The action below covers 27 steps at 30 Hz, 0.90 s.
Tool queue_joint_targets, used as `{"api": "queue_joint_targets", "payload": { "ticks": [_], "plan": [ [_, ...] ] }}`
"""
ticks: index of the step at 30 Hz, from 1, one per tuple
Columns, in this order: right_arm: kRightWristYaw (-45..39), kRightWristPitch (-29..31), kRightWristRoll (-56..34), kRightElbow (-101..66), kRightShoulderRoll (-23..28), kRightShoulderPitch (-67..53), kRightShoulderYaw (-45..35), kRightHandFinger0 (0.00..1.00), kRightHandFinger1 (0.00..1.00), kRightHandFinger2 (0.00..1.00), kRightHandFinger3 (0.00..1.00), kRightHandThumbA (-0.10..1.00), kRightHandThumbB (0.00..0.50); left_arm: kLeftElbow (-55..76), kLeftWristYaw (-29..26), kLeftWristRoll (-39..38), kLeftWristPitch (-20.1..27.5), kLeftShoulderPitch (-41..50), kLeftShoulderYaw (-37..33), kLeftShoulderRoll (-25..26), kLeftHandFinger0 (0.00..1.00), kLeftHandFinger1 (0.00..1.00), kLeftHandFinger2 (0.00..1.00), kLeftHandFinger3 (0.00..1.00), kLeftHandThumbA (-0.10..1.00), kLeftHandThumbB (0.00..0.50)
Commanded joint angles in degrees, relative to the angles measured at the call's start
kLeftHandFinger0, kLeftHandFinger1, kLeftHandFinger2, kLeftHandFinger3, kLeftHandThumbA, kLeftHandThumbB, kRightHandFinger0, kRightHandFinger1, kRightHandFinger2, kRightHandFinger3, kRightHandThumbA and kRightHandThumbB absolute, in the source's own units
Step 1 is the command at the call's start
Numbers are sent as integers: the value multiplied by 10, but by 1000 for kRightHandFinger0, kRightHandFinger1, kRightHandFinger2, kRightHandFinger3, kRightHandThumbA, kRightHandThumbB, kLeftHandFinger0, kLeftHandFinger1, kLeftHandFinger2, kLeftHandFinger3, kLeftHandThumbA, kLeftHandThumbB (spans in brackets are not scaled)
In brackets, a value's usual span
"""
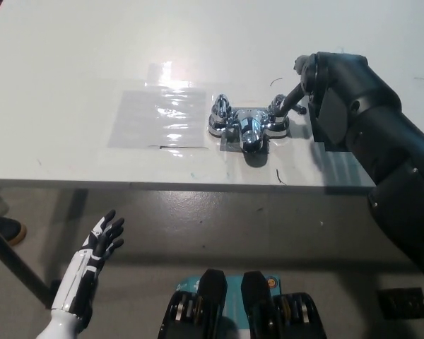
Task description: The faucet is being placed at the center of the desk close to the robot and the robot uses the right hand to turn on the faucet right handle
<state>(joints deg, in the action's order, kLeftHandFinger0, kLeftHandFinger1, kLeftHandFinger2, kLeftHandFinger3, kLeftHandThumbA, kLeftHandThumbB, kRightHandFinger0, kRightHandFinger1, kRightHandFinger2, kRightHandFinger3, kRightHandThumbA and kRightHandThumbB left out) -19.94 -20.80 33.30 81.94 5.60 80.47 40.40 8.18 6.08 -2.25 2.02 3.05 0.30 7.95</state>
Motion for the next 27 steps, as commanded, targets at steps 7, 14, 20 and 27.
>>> {"api": "queue_joint_targets", "payload": {
  "ticks": [7,14,20,27],
  "plan": [
    [-142,19,27,5,45,65,28,1000,1000,1000,1000,864,466,16,2,1,3,-15,2,5,1000,1000,1000,1000,956,242],
    [-195,27,45,8,54,77,56,1000,1000,1000,1000,859,499,18,3,-3,-4,-18,3,7,1000,1000,1000,1000,955,257],
    [-203,47,55,3,62,77,73,1000,1000,1000,1000,937,449,15,4,-3,0,-20,3,6,1000,1000,1000,1000,961,254],
    [-165,38,69,0,63,70,77,1000,1000,1000,1000,1000,457,13,4,0,7,-22,3,8,1000,1000,1000,1000,952,239]
  ]
}}
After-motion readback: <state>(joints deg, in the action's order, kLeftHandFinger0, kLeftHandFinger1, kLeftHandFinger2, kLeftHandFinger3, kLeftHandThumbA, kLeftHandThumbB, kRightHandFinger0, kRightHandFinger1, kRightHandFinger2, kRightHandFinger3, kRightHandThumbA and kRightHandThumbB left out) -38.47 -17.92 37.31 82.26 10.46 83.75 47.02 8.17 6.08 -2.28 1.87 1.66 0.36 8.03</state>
